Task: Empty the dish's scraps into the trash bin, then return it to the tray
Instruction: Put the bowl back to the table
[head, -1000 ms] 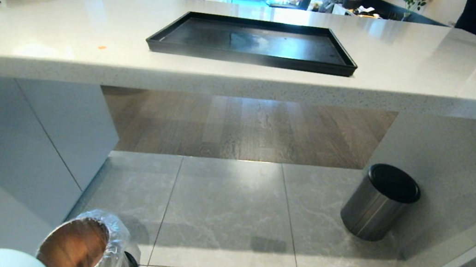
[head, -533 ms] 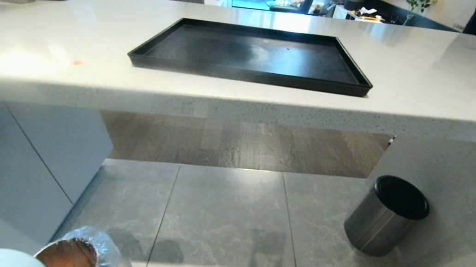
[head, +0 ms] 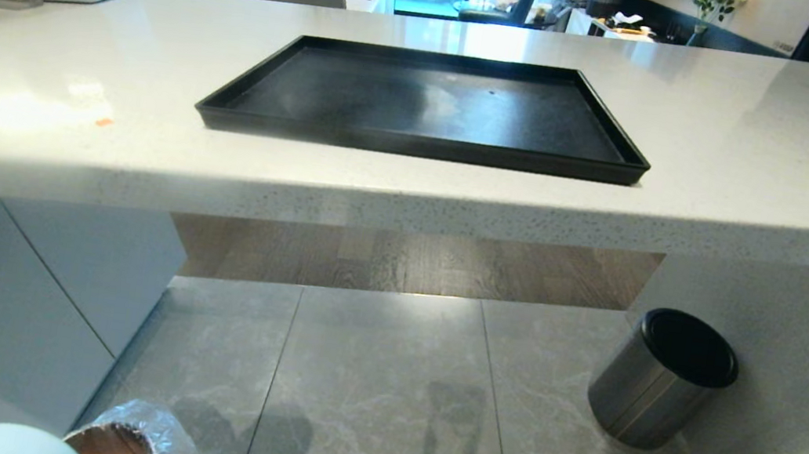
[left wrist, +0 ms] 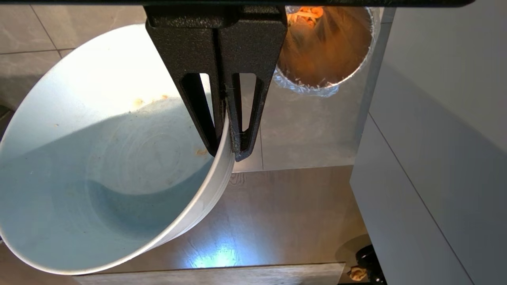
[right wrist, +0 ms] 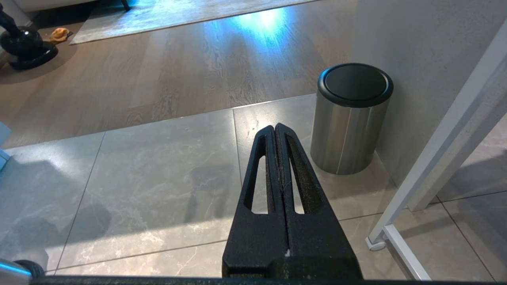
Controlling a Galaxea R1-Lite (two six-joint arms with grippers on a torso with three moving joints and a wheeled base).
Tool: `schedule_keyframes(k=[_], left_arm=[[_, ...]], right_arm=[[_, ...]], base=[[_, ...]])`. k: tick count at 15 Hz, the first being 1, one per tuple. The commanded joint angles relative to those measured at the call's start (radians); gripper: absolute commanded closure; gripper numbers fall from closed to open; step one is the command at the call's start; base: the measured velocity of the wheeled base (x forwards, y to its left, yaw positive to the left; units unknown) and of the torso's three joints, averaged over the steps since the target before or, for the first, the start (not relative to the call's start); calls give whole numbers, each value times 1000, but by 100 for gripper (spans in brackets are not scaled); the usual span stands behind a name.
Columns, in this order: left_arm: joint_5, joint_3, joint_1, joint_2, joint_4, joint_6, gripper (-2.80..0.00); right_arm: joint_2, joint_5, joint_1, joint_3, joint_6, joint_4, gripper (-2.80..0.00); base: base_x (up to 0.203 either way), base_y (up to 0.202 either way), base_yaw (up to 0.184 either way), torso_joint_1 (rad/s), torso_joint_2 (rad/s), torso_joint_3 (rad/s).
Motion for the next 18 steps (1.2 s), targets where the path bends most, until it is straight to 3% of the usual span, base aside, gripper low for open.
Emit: schedule_keyframes(k=[1,18], left_arm=[[0,0,0,0,0,0,0],[0,0,0,0,0,0,0]], right_arm=[[0,0,0,0,1,0,0],[0,0,0,0,1,1,0]], base=[[0,0,0,0,0,0],[0,0,0,0,0,0]])
